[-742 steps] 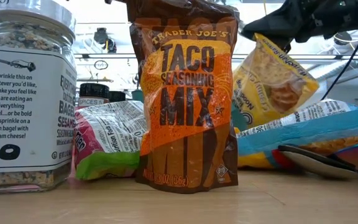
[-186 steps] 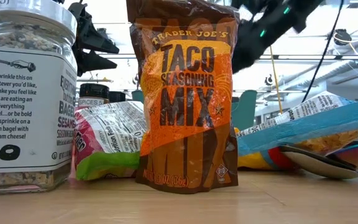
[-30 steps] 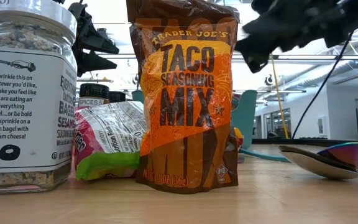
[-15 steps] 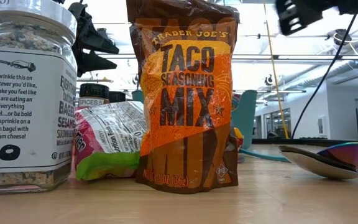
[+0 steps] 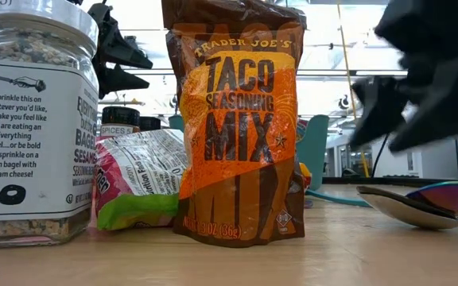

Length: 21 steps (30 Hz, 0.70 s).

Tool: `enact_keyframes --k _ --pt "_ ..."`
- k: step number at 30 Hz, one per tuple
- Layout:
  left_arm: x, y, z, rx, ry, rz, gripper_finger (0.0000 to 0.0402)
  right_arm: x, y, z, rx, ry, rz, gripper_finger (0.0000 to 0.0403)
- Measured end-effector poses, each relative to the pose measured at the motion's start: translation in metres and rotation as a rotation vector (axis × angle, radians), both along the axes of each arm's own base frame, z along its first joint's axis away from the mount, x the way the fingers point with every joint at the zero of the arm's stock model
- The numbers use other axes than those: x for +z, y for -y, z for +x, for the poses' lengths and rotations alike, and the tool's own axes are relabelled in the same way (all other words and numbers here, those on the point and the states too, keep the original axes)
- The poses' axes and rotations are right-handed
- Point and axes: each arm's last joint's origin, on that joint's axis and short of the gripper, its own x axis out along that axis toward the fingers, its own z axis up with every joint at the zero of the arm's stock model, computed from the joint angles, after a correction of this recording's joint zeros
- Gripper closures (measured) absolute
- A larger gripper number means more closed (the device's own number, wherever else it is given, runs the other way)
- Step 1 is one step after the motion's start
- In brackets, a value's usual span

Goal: Pick & Place Food Item
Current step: Put the top violet spoon into the gray bin

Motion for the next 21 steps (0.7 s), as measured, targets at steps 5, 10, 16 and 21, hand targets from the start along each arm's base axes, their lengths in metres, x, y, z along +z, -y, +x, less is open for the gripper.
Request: enact_keyframes --k 5,10,16,21 --pt "-0.002 0.0 0.0 -0.001 -0.023 -0.004 0.0126 -0.017 0.003 0.007 0.093 -0.091 0.048 0.0196" --pt "-0.003 0.0 -0.001 0.0 -0.027 -0.005 0.0126 -0.03 0.0 0.012 0.142 -0.105 0.047 0.0208" --pt "-0.003 0.0 -0.001 0.001 -0.025 -0.011 0.0126 -0.04 0.004 0.013 0.125 -0.154 0.026 0.0234" --pt "-0.003 0.0 -0.001 0.001 -0.025 -0.011 0.0126 -0.04 0.005 0.011 0.127 -0.172 0.02 0.028"
